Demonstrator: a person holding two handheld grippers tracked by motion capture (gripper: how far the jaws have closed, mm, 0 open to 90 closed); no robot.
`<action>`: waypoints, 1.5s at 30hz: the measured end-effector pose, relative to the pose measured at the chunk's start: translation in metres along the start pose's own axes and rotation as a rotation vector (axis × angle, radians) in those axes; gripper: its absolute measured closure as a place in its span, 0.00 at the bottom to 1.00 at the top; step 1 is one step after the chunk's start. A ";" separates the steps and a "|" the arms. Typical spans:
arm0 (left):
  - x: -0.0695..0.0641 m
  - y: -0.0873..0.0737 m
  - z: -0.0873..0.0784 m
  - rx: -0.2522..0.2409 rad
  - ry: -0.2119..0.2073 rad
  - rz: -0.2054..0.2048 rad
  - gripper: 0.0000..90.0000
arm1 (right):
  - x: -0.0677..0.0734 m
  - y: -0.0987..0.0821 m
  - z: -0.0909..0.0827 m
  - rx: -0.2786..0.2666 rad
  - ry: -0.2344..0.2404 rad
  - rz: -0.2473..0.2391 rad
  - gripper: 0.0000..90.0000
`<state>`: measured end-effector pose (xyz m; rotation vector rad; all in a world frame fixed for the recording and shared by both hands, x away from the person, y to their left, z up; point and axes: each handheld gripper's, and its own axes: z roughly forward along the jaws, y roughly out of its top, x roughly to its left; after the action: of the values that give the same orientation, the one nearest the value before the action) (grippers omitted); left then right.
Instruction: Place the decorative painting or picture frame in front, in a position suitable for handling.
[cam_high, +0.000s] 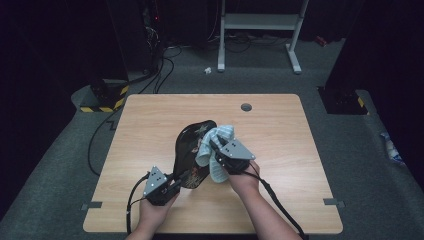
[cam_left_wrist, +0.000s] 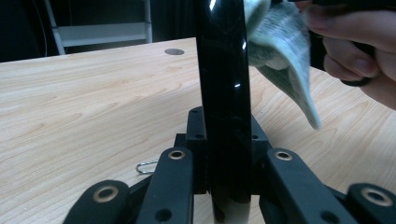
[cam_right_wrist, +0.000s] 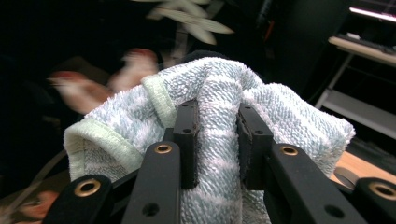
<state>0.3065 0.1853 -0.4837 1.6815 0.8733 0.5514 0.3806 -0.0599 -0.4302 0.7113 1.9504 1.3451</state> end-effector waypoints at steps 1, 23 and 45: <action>0.000 0.000 0.000 0.000 0.000 -0.001 0.87 | 0.004 0.000 -0.002 -0.006 0.006 -0.006 0.80; 0.000 0.000 0.000 0.000 -0.001 -0.003 0.87 | -0.014 -0.011 0.007 0.021 -0.035 0.044 0.80; 0.000 0.000 0.000 -0.001 -0.003 -0.006 0.87 | 0.027 -0.027 -0.006 0.021 0.055 0.018 0.80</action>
<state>0.3070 0.1855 -0.4838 1.6780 0.8758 0.5454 0.3568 -0.0518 -0.4603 0.7098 2.0085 1.3704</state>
